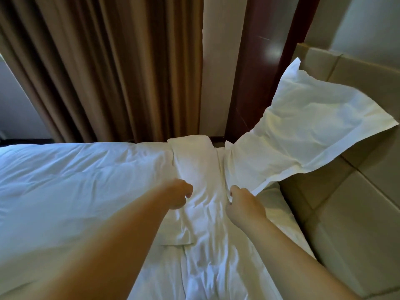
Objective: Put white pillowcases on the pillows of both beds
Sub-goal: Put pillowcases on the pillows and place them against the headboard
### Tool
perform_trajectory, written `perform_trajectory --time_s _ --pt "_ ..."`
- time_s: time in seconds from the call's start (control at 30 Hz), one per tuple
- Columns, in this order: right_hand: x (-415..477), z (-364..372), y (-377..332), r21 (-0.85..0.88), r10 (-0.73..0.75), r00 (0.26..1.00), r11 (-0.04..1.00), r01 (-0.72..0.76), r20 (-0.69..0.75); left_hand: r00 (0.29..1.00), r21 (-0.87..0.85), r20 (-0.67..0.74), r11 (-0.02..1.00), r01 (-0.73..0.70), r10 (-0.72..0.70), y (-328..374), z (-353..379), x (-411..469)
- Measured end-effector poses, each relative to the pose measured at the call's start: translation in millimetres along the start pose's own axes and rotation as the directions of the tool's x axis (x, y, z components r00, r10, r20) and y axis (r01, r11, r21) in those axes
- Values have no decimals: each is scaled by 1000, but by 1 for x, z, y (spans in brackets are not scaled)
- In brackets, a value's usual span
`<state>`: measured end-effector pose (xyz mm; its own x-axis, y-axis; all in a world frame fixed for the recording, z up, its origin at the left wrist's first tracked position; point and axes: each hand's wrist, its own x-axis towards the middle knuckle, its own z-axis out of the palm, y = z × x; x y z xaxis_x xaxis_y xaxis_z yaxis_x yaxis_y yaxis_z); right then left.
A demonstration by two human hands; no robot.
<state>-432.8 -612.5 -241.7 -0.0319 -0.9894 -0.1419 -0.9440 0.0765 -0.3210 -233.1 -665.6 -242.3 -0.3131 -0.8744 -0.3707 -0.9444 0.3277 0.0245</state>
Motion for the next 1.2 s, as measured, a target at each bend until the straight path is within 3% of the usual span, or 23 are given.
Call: perform_trajectory --time_s 0.13,0.47,0.63,0.8,0.87,0.97,1.1,1.2 --pt "59 43 -15 -9 37 997 999 -37 70 997 27 79 1000 13 -15 -40 27 61" --pt "183 181 -68 -45 85 940 996 -74 330 992 2 106 998 64 -64 -152 106 176" --pt "202 251 -89 49 93 911 991 -123 401 996 27 83 1000 -13 11 -172 149 206" --pt "207 293 -96 71 238 874 953 -294 423 991 8 -5 991 -131 131 -166 173 231" --pt "217 294 -98 219 336 816 851 -477 471 985 48 -1 984 -174 174 -162 176 239" --pt "235 289 -102 459 381 642 469 -755 666 976 135 24 966 -218 217 -159 171 252" --pt "234 288 -114 418 315 680 597 -685 662 959 286 49 916 -281 278 -163 157 270" --pt "227 284 -120 425 277 724 658 -622 631 959 311 164 911 -271 230 -168 151 276"
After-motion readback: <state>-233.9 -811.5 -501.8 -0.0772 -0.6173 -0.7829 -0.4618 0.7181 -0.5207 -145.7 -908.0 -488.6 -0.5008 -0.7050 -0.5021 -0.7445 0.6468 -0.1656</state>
